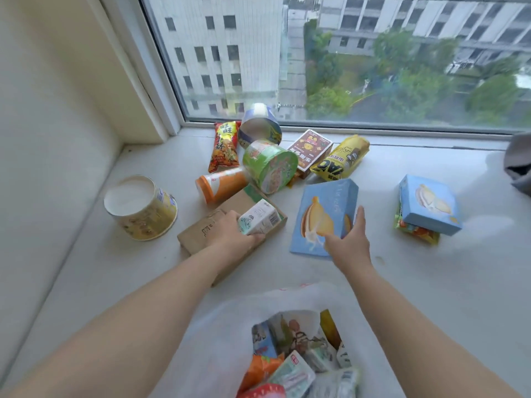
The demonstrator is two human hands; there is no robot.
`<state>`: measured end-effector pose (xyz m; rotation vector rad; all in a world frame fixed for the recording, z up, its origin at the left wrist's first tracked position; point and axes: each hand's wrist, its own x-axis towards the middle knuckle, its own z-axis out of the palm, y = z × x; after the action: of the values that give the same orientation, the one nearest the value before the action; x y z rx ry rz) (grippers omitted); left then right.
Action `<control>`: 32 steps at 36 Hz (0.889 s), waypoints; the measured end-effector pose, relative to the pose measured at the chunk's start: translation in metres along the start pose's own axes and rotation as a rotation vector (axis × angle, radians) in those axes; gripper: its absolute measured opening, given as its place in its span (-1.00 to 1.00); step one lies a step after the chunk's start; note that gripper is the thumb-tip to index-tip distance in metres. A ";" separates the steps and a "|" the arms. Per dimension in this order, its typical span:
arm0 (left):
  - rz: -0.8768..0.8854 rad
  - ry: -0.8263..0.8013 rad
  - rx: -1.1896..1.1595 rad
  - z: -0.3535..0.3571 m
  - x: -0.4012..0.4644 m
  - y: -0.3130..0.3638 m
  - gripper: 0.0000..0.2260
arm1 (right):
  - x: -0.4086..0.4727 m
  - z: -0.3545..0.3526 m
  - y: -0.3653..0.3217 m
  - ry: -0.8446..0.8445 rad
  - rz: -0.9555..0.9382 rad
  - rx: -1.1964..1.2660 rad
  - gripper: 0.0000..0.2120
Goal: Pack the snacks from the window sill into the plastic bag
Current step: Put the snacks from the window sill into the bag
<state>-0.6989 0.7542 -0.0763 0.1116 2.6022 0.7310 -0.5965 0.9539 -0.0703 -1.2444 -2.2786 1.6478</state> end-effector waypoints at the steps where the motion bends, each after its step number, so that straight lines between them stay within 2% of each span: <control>1: 0.025 -0.010 -0.007 -0.006 -0.010 0.006 -0.55 | -0.009 -0.009 0.003 -0.009 -0.010 0.039 -0.13; 7: 0.164 -0.028 0.024 -0.031 -0.081 0.043 -0.59 | -0.061 -0.056 0.021 0.030 -0.091 0.130 -0.14; 10: 0.183 -0.116 0.014 -0.028 -0.117 0.057 -0.55 | -0.086 -0.075 0.029 0.097 -0.119 0.172 -0.17; 19: 0.280 -0.302 0.216 0.036 -0.200 0.060 -0.50 | -0.153 -0.108 0.046 0.191 -0.263 0.206 -0.28; 22: 0.294 -0.277 0.254 0.048 -0.210 0.036 -0.46 | -0.170 -0.109 0.052 0.164 -0.266 0.254 -0.31; 27: 0.183 -0.194 0.491 0.040 -0.214 -0.017 -0.45 | -0.193 -0.103 0.064 0.024 -0.315 0.248 -0.47; 32: 0.202 -0.176 0.554 0.030 -0.215 -0.034 -0.40 | -0.213 -0.086 0.082 -0.072 -0.380 0.001 -0.49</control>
<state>-0.4910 0.6983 -0.0341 0.5810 2.5705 0.0362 -0.3657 0.8930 -0.0191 -0.6996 -2.3668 1.5719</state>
